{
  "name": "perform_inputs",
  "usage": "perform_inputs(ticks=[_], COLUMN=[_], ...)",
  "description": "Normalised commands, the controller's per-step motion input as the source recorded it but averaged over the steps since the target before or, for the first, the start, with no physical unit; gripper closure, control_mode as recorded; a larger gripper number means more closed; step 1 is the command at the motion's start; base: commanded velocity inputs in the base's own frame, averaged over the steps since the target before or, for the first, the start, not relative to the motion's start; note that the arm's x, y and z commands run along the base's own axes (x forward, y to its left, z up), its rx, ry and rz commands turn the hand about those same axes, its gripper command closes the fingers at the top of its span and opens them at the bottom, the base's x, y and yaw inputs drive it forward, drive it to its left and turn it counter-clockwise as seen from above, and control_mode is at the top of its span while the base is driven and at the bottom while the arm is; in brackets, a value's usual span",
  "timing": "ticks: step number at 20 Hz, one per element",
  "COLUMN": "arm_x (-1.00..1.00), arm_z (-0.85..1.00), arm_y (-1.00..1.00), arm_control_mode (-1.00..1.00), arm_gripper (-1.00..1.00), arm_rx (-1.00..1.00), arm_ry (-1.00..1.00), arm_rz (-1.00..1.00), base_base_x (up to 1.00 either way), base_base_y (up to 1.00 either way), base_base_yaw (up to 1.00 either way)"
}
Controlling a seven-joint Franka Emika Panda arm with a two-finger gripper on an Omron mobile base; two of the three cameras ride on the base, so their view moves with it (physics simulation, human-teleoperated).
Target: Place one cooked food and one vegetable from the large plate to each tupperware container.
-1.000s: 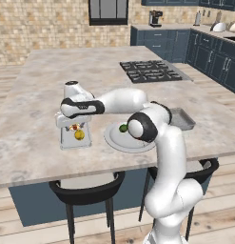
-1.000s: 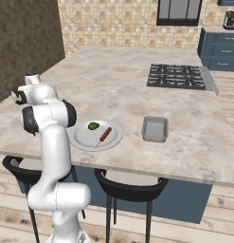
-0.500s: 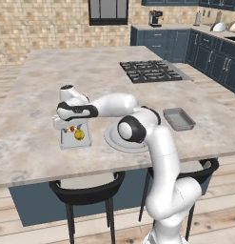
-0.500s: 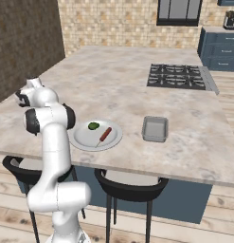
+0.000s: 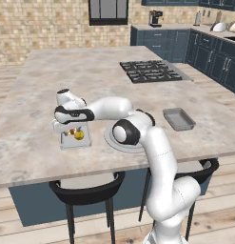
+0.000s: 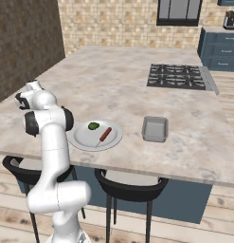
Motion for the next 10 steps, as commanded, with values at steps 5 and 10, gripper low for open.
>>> perform_inputs(ticks=[5, 10], arm_x=[0.00, 0.00], arm_z=[-0.01, 0.00], arm_y=[0.02, 0.00], arm_control_mode=[-1.00, -1.00], arm_gripper=[1.00, 1.00], arm_rx=[-0.01, 0.00], arm_ry=[0.00, 0.00], arm_rz=[0.00, 0.00], base_base_x=[0.00, 0.00], base_base_y=[0.00, 0.00], base_base_yaw=[0.00, 0.00])
